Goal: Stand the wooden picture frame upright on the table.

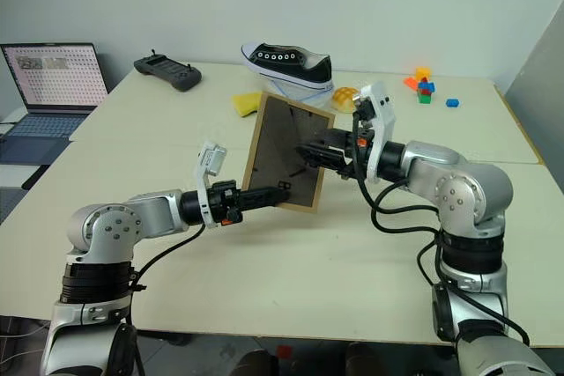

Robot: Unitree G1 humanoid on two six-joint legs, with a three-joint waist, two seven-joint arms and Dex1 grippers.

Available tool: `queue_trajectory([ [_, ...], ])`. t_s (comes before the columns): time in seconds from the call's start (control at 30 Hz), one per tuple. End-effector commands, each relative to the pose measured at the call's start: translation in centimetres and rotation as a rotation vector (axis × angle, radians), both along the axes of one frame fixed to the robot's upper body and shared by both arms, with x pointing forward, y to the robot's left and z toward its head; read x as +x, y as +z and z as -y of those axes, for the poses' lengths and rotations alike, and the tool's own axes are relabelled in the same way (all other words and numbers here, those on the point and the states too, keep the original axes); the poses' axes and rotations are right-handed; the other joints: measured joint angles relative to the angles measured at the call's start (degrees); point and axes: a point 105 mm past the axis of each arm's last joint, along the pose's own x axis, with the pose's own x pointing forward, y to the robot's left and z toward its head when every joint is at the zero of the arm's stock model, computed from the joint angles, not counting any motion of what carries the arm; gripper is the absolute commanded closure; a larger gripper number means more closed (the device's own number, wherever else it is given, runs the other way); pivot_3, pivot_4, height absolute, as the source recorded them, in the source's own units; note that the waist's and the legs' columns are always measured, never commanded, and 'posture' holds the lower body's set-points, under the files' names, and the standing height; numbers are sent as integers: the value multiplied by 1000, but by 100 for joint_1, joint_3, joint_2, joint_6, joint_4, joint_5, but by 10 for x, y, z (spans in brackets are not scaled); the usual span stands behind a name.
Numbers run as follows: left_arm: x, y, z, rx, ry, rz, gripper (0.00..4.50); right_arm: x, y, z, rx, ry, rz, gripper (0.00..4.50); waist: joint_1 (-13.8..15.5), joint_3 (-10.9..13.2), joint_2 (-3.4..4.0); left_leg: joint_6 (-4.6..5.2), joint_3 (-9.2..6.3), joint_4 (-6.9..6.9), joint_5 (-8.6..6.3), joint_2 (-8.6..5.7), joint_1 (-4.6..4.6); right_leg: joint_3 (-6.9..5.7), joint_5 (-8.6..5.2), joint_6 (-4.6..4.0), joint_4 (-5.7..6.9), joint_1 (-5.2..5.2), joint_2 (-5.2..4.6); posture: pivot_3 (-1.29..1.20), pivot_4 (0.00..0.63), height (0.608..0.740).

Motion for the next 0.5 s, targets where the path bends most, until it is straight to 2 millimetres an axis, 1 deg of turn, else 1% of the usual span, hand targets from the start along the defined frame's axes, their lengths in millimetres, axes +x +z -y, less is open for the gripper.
queue_trajectory([
  [0.03, -11, 23, 12, -21, -80, 131, 3168, 8, 13, -18, 0, 12, 64, 148, -16, 0, 1, 0, 4, 0, 0, 0, -6, 6, 0, 0, 6, -13, 2, 0, 150, 740],
  [0.07, -11, 23, 12, -19, -80, 133, 3168, 9, 14, -22, -2, 16, 74, 12, -21, 0, 1, 0, 6, -1, 0, 1, -12, 10, 0, 0, 10, -24, 4, 0, 150, 740],
  [0.13, -10, 22, 12, -18, -68, 133, 3168, 6, 17, -34, 14, 45, 81, 12, -50, 0, 1, 0, 5, -1, 0, 3, -15, 9, 0, 0, 12, -30, 5, 0, 150, 740],
  [0.23, -9, 21, 12, -20, -60, 131, 3168, -5, 23, -50, 47, 122, 100, 12, -68, 1, 1, -1, 4, -3, 1, 5, -18, 8, 0, 0, 11, -32, 6, 0, 150, 740],
  [0.3, -8, 18, 11, -7, -54, 127, 3168, -15, 28, -56, 78, 176, 112, 12, -83, 1, 2, -1, 2, -2, 1, 5, -22, 6, 0, 0, 10, -32, 4, 0, 150, 740],
  [0.37, -8, 16, 9, 0, -45, 116, 3168, -25, 30, -57, 99, 228, 107, 12, -76, 1, 2, -1, 1, -1, 1, 4, -24, 3, 0, 0, 10, -32, 2, 0, 150, 740],
  [0.43, -7, 15, 7, 1, -24, 115, 3168, -39, 26, -48, 101, 294, 85, 12, -75, 1, 2, -1, 0, 0, 1, 4, -25, 2, 0, 0, 10, -32, 2, 0, 150, 740],
  [0.5, -8, 17, 6, -21, -25, 96, 3168, -47, 21, -36, 99, 315, 66, 12, -57, 1, 2, -1, -4, -1, 1, 4, -28, -3, 0, 0, 7, -33, 2, 0, 150, 740],
])
